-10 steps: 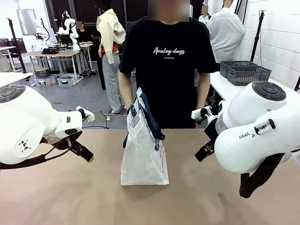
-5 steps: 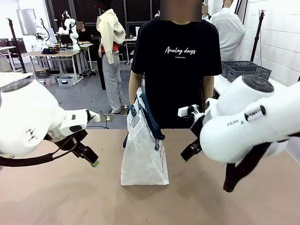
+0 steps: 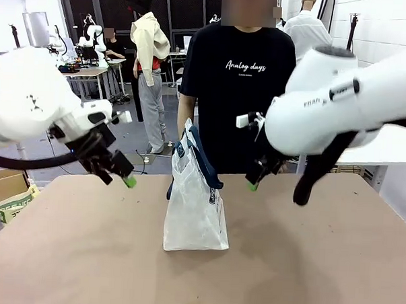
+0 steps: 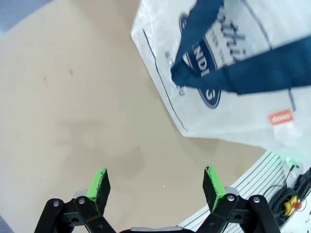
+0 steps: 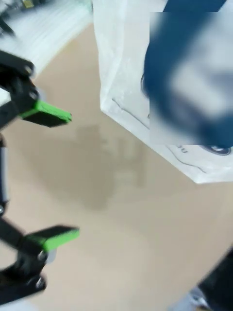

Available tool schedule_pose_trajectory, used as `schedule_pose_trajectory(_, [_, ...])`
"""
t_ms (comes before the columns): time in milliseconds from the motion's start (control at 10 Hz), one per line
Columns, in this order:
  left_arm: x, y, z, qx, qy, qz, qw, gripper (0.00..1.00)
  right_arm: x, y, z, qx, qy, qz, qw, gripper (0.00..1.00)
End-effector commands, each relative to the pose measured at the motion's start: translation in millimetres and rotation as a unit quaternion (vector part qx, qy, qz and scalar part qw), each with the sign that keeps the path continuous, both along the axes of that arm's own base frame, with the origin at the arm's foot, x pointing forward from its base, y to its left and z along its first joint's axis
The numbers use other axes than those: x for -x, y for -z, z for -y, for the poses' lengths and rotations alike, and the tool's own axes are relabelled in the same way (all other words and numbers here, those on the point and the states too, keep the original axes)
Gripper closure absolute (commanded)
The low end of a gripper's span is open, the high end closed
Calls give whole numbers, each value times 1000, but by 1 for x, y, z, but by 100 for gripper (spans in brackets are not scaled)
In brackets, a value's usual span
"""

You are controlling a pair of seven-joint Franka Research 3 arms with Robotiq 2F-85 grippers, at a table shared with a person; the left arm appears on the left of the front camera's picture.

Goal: Transfer purchased items from the store into the shopping bag.
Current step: Open the Reusable shopping bag in the center of the table.

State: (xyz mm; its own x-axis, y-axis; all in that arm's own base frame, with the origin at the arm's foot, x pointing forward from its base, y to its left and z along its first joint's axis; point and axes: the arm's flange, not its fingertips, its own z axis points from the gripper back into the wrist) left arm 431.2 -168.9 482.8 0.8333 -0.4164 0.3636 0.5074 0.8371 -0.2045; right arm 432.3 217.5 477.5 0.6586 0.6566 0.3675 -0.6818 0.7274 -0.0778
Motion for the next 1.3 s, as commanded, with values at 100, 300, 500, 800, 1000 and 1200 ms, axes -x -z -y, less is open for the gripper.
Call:
schedule_pose_trajectory(100, [-21, -45, 22, 31, -18, 7, 999, 0, -52, -67, -35, 8, 48, -48, 998, 0])
schedule_pose_trajectory(300, [-34, -66, 35, 38, -23, 14, 999, 0, -76, -95, -48, 2, 55, -51, 997, 0])
schedule_pose_trajectory(500, [-31, -75, 47, 62, 37, 28, 997, 0, -78, -95, -57, -1, 11, -10, 1000, 0])
schedule_pose_trajectory(800, [-32, -76, 49, 44, 3, 28, 999, 0, -79, -103, -56, -12, 34, -35, 999, 0])
schedule_pose_trajectory(1000, [-46, -81, 65, 52, -30, -6, 998, 0, -86, -109, -90, -66, 85, -63, 992, 0])
schedule_pose_trajectory(1200, [-47, -91, 74, 65, -54, -32, 996, 0, -105, -121, -117, -43, 104, -93, 989, 0])
